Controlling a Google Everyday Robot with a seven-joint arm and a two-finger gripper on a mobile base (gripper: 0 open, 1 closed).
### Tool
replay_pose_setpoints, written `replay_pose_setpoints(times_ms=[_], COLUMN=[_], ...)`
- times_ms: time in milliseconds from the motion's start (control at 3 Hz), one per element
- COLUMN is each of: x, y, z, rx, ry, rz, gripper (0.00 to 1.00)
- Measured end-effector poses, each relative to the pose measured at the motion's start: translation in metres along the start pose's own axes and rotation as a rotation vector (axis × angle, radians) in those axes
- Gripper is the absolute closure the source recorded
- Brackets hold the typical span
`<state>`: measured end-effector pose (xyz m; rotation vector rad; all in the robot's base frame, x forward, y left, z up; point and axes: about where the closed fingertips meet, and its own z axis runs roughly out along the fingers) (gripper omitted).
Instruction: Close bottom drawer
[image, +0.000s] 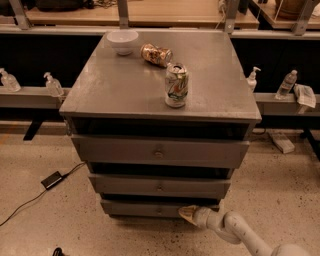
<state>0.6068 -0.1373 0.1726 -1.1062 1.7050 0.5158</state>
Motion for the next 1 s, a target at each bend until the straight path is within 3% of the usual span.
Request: replay_pose_setpoints(times_ms=[667, 1000], x=[0.018, 0.017], y=[0.049, 0.071], z=[-0.036, -0.053], rx=[-0.038, -0.053], ry=[-0.038, -0.094], rz=[-0.003, 0.004], gripper=[1.0, 1.0])
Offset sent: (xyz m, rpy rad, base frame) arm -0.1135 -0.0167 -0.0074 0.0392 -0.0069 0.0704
